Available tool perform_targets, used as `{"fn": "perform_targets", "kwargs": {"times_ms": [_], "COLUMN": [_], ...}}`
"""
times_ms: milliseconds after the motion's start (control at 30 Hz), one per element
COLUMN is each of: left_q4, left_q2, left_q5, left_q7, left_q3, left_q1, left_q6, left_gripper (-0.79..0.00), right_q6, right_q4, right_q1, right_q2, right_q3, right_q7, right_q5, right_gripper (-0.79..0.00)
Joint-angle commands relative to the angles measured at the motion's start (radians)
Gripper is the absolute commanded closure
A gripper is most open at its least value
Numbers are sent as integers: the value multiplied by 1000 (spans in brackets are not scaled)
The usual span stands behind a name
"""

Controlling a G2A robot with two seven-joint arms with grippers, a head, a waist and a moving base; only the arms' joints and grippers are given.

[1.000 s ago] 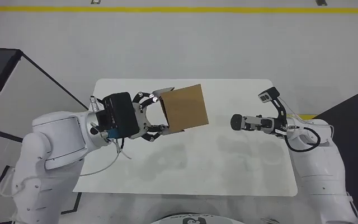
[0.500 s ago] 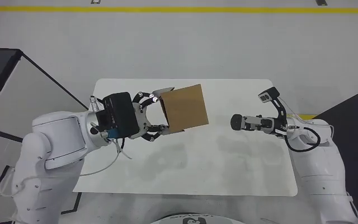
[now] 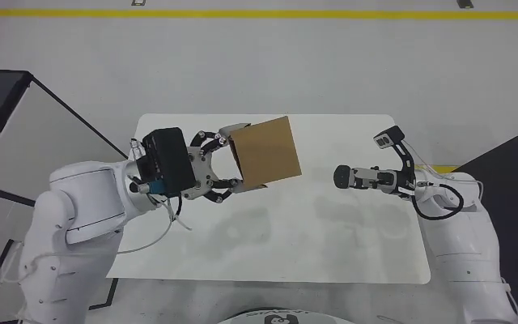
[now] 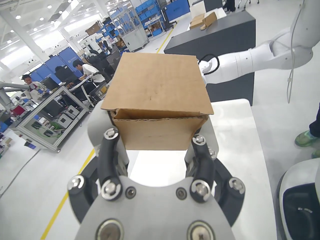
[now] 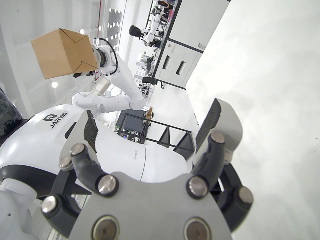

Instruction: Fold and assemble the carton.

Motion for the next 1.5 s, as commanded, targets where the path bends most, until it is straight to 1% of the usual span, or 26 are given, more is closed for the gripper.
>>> {"fn": "perform_targets", "kwargs": {"times_ms": [0,67,133,367,400,433,500,633,667,833,1000,1167,1267,1333,1400,1433,1467], "left_q4": [13,16,15,15,24,24,22,35,25,19,-6,-29,-42,-51,-62,-64,-64], "left_q2": [5,12,15,15,13,13,13,18,19,23,27,29,31,30,31,31,29], "left_q5": [-111,-224,-367,-367,-392,-411,-504,-690,-698,-752,-763,-766,-706,-673,-556,-499,-469], "left_q7": [-77,-196,-258,-258,-232,-230,-235,-329,-343,-380,-381,-361,-346,-299,-279,-267,-222], "left_q3": [22,39,47,47,46,46,56,55,43,29,-3,-29,-53,-65,-88,-88,-87], "left_q1": [-3,-17,-36,-36,-25,-18,-6,5,-4,13,51,115,146,166,178,184,190], "left_q6": [28,89,196,196,228,262,292,432,445,510,513,489,446,398,353,321,305], "left_gripper": [0,0,0,0,0,0,0,0,0,0,0,0,0,0,0,0,0], "right_q6": [0,0,0,0,0,0,0,0,0,0,0,0,0,0,0,0,0], "right_q4": [0,0,0,0,0,0,0,0,0,0,0,0,0,0,0,0,0], "right_q1": [0,0,0,0,0,0,0,0,0,0,0,0,0,0,0,0,0], "right_q2": [0,0,0,0,0,0,0,0,0,0,0,0,0,0,0,0,0], "right_q3": [0,0,0,0,0,0,0,0,0,0,0,0,0,0,0,0,0], "right_q7": [0,0,0,0,0,0,0,0,0,0,0,0,0,0,0,0,0], "right_q5": [0,0,0,0,0,0,0,0,0,0,0,0,0,0,0,0,0], "right_gripper": [-785,-785,-785,-785,-785,-785,-785,-785,-785,-785,-785,-785,-785,-785,-785,-785,-785]}}
